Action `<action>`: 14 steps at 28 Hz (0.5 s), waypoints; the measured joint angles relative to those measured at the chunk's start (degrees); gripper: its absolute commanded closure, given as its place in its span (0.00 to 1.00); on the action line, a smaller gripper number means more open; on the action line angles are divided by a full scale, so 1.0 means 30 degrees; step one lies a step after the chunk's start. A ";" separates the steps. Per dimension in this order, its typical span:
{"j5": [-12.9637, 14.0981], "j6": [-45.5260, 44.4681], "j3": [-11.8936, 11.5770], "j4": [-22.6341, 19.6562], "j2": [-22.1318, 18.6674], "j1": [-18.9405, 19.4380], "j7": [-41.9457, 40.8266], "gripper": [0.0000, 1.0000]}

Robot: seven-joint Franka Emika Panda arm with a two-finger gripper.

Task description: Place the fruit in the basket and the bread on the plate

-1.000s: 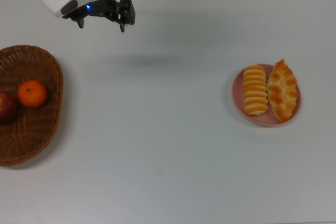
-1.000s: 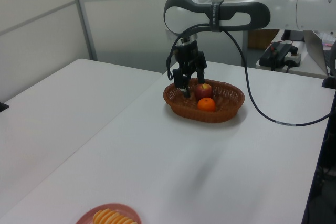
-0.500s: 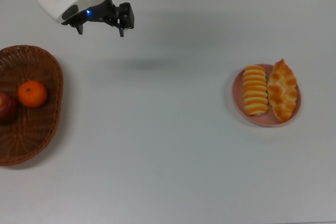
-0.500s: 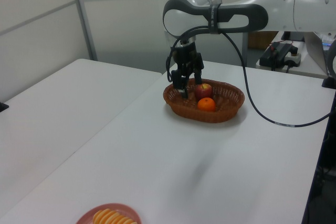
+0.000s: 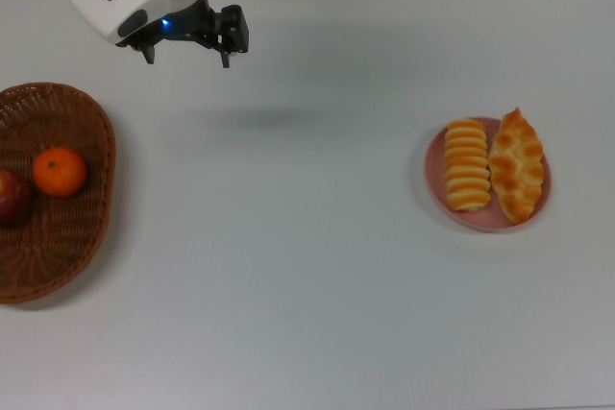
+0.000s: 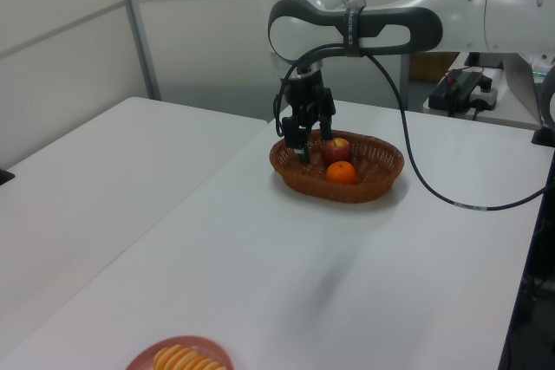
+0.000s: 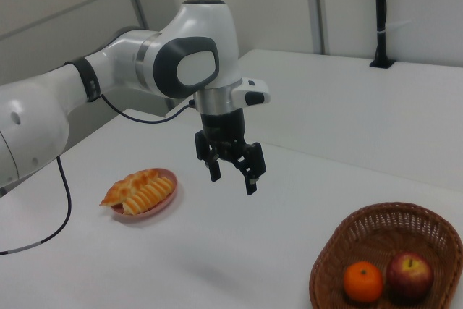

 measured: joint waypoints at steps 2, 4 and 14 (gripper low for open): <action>0.0000 0.0000 0.0032 0.0000 0.0000 0.0032 0.0000 0.00; 0.0000 0.0000 0.0036 0.0001 0.0000 0.0082 0.0000 0.00; 0.0000 0.0000 0.0026 0.0088 -0.0033 0.0064 0.0000 0.00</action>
